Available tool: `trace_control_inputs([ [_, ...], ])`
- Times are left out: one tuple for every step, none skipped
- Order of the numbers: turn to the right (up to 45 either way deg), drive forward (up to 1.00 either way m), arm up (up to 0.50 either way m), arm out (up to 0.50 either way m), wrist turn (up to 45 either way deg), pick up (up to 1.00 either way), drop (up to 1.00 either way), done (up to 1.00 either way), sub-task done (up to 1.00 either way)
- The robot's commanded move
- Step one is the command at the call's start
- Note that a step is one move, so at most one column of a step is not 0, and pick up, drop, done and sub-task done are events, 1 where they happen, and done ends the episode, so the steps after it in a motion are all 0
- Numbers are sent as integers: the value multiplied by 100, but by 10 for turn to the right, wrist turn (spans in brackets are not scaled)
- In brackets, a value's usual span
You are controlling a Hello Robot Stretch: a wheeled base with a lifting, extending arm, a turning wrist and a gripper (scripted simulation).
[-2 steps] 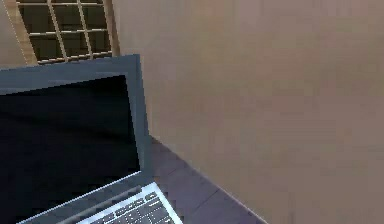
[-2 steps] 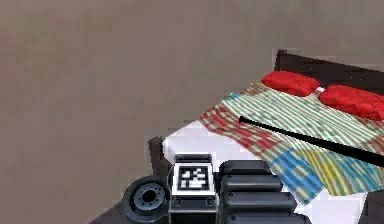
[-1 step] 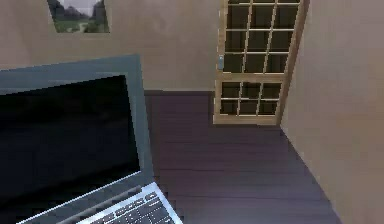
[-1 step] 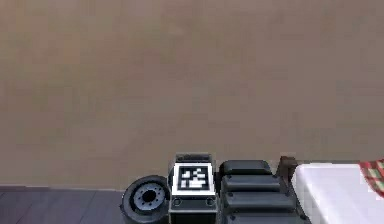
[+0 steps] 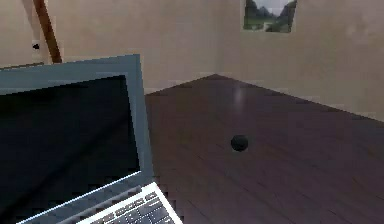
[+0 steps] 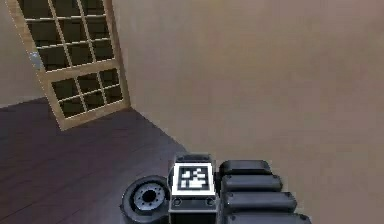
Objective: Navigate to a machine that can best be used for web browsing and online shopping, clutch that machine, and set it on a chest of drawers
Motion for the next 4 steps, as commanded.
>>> trace_control_inputs([
  [-390, 0, 0, 0, 0, 0, 0, 0, 0],
  [0, 40, 0, 0, 0, 0, 0, 0, 0],
  [-90, 0, 0, 0, 0, 0, 0, 0, 0],
  [0, 100, 0, 0, 0, 0, 0, 0, 0],
])
